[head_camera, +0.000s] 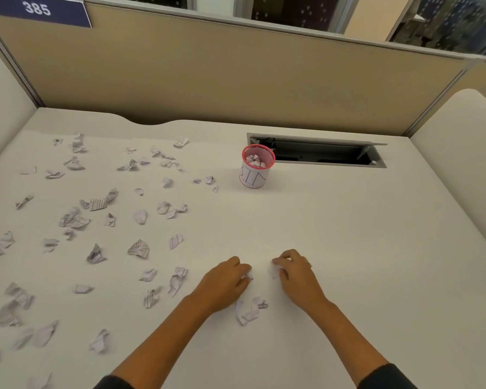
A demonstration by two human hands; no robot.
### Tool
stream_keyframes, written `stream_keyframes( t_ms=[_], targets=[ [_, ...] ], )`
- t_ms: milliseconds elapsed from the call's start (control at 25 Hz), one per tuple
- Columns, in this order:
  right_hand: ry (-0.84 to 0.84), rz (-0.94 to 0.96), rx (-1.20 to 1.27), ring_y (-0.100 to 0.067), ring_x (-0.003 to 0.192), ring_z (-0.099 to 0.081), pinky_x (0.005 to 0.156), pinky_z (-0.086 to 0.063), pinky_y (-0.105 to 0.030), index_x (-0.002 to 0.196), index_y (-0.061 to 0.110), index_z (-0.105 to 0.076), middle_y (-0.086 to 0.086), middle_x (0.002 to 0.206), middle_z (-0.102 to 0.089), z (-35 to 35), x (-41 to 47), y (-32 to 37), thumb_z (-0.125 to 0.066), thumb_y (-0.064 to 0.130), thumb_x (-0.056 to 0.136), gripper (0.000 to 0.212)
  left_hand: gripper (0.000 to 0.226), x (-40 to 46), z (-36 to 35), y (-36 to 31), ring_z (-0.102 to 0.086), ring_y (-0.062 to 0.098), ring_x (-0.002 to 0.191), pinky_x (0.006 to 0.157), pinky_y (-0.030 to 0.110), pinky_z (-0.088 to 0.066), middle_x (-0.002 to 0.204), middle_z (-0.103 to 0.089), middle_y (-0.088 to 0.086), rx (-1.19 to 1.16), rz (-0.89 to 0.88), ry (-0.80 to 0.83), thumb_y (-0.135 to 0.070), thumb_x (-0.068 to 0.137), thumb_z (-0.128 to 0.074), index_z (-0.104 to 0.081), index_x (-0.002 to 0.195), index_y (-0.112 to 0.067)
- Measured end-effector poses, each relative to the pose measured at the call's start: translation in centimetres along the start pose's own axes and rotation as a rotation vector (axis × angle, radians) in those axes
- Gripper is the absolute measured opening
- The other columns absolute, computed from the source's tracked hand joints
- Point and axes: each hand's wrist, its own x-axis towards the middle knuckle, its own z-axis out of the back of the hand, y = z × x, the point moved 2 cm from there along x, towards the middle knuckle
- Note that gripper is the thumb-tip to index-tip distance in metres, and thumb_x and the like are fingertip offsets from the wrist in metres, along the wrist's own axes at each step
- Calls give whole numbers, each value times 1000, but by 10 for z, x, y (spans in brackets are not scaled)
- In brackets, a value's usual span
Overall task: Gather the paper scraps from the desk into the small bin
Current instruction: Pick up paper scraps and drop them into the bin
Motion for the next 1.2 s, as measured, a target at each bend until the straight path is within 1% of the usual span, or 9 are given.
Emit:
stream_keyframes(
  t_ms=[160, 320, 480, 560, 640, 760, 920, 1040, 1200],
  targets=[
    [171, 91, 99, -18, 101, -56, 84, -40, -15, 122, 13, -60, -4, 114, -56, -12, -20, 24, -45, 8, 93, 33, 30, -9, 0, -1, -53, 19, 90, 74, 26, -40, 108, -53, 5, -57, -22, 61, -23, 99, -37, -58, 120, -19],
    [158, -53, 310, -11, 89, -58, 76, -42, -9, 123, 18, -57, 0, 110, -57, 3, -28, 24, -63, 19, 87, 37, 32, -20, 11, 3, -53, 19, 98, 80, 25, -40, 111, -54, 2, -106, -4, 126, -24, 96, -45, -53, 126, -19],
    [382, -90, 186, -12, 92, -48, 78, -42, -18, 139, 19, -33, 4, 118, -35, -4, -44, 27, -81, 42, 64, 92, 53, -38, 1, 0, -47, 16, 85, 62, 21, -34, 105, -42, -4, -88, -5, 297, -37, 81, -66, -43, 127, -23],
    [407, -30, 62, -16, 101, -45, 87, -44, -24, 141, 22, -23, 2, 121, -27, -15, -51, 37, -83, 44, 57, 106, 57, -43, -8, -4, -44, 14, 81, 59, 19, -31, 109, -41, -3, -25, -33, 272, -36, 78, -69, -41, 126, -24],
    [385, -3, 20, -20, 107, -45, 90, -46, -28, 140, 26, -20, 2, 122, -25, -25, -54, 47, -84, 45, 54, 109, 48, -43, -12, -9, -48, 14, 83, 62, 20, -36, 110, -43, -2, -29, -33, 186, -31, 79, -69, -45, 119, -23],
    [293, -16, 104, -18, 100, -50, 86, -49, -26, 128, 26, -36, 5, 115, -29, -35, -53, 57, -83, 41, 59, 84, 28, -43, -11, -10, -50, 14, 86, 75, 31, -44, 102, -47, -3, -108, 13, 98, -25, 81, -65, -51, 105, -19],
    [157, 22, 269, -8, 83, -53, 67, -42, -9, 105, 22, -56, 9, 100, -38, -43, -51, 60, -76, 34, 71, 41, 3, -42, -13, -10, -47, 13, 80, 79, 35, -42, 86, -44, -6, -120, 46, 10, -20, 87, -52, -50, 87, -19],
    [77, 42, 289, -4, 77, -51, 63, -40, -6, 99, 19, -61, 10, 94, -45, -47, -49, 57, -71, 30, 78, 25, 2, -41, -12, -7, -49, 4, 72, 74, 24, -43, 83, -51, -8, -227, 93, -32, -16, 88, -52, -52, 88, -18],
    [7, 41, 259, -3, 75, -51, 65, -38, -2, 93, 14, -67, 9, 88, -51, -50, -42, 49, -61, 23, 88, 12, 24, -40, -1, 2, -52, -4, 67, 62, 9, -40, 90, -60, -11, -309, 96, 4, -9, 85, -50, -53, 106, -21]
  ],
)
